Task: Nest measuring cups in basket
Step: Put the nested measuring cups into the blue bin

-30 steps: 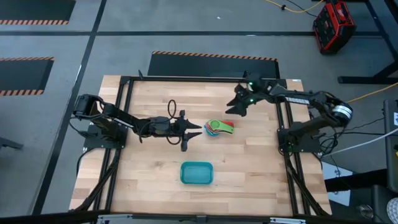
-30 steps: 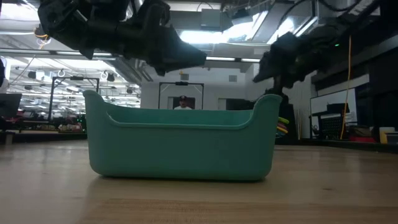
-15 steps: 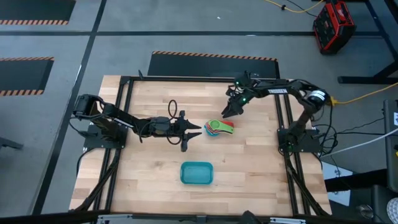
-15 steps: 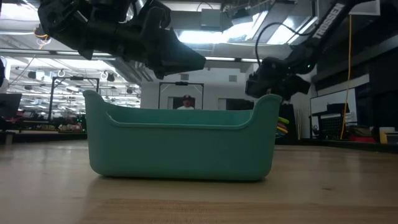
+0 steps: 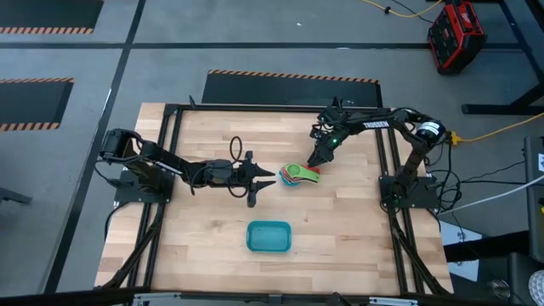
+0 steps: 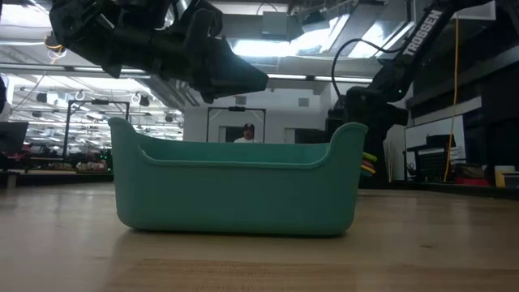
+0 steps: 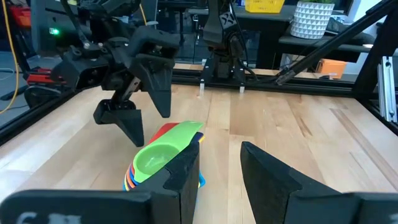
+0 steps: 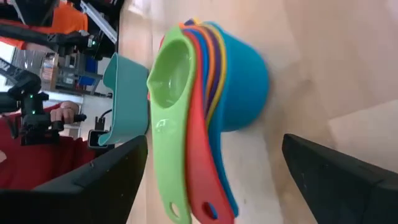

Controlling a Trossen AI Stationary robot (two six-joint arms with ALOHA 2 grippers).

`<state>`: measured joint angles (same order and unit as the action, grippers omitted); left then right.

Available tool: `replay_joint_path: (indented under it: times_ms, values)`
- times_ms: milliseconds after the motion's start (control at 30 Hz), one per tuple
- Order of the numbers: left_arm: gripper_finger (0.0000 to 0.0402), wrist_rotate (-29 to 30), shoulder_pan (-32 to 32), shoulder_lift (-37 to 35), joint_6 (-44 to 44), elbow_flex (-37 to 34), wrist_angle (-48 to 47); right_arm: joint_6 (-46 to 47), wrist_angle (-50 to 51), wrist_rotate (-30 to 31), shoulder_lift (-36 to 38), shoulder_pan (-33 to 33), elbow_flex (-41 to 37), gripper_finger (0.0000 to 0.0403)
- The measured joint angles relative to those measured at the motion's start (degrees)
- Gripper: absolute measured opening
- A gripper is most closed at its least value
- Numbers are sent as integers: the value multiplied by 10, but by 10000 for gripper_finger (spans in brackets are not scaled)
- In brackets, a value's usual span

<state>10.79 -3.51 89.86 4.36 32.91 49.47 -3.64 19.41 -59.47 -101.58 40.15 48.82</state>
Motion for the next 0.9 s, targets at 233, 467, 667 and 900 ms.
replay_joint_path:
  times_ms: [233,467,667,900]
  values:
    - [112,0,0,0,0,0,0,1,0,-1,0,-36,0,377]
    - [112,0,0,0,0,0,0,2,0,-2,0,-73,0,377]
    - [112,0,0,0,0,0,0,4,0,-1,0,-96,-1,377]
    - [112,0,0,0,0,0,0,6,-8,-1,-24,-122,-1,377]
